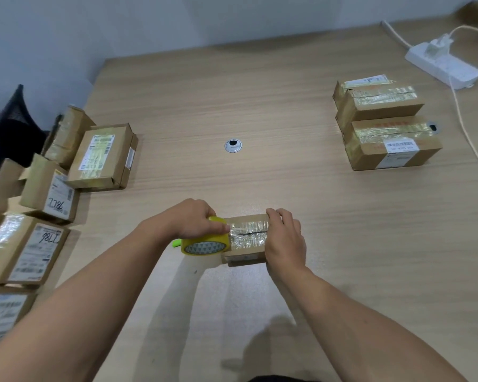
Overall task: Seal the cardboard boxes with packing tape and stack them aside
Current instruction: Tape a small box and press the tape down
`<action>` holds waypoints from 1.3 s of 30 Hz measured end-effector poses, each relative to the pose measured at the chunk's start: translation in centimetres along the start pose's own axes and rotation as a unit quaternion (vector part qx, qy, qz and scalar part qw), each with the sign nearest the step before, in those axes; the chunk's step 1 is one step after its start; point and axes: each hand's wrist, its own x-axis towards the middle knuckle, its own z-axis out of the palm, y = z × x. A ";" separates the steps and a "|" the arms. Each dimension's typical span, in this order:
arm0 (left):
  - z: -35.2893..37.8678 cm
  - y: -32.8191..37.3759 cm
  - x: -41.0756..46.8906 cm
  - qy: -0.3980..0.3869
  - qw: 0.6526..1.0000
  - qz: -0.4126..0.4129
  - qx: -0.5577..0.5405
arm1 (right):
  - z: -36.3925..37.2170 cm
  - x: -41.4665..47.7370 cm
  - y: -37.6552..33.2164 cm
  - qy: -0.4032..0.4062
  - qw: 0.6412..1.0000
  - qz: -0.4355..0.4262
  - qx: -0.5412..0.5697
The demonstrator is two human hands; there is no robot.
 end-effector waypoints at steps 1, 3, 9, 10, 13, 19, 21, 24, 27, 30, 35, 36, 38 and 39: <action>0.0 -0.1 0.1 0.003 1.000 -0.004 0.001 | -0.1 0.1 0.1 0.000 1.000 -0.003 0.020; -0.1 -0.4 0.3 0.005 1.000 -0.015 0.004 | -0.3 0.1 0.2 -0.004 0.999 -0.001 0.047; 0.4 -0.3 1.2 0.003 0.998 -0.050 0.031 | -0.1 0.3 0.5 -0.009 0.999 -0.014 0.033; 0.5 -0.3 1.4 0.003 0.998 -0.056 0.039 | 0.0 0.4 0.5 -0.008 0.999 -0.017 0.032; 0.5 0.0 1.6 0.002 0.995 -0.074 0.070 | 0.1 0.4 0.7 -0.007 0.999 -0.019 0.035; 0.3 1.5 1.7 0.007 0.986 -0.104 0.133 | 0.1 0.7 0.7 -0.012 0.999 -0.018 0.034; 0.0 1.6 1.7 0.013 0.980 -0.109 0.167 | 0.2 0.7 0.8 -0.015 0.999 -0.018 0.036; 0.0 1.1 1.5 0.012 0.973 -0.115 0.202 | 0.3 0.7 0.9 -0.015 0.999 -0.018 0.036; 0.7 0.4 1.7 0.009 0.973 -0.118 0.198 | 0.4 0.6 1.0 -0.013 0.999 -0.023 0.045; 1.6 -0.1 2.1 0.009 0.976 -0.120 0.181 | 0.4 0.7 1.1 -0.012 0.998 -0.026 0.056; 2.1 -1.0 2.5 0.006 0.981 -0.118 0.154 | 0.3 0.8 1.3 -0.013 0.998 -0.019 0.062; 2.2 -1.3 2.7 0.000 0.983 -0.117 0.143 | 0.3 0.8 1.2 -0.012 0.998 -0.016 0.066; 2.4 -1.9 3.0 -0.014 0.987 -0.113 0.111 | 0.2 0.7 1.1 -0.008 0.997 -0.012 0.078; 2.6 -2.2 3.2 -0.020 0.990 -0.109 0.088 | 0.2 0.7 1.0 -0.005 0.996 -0.010 0.086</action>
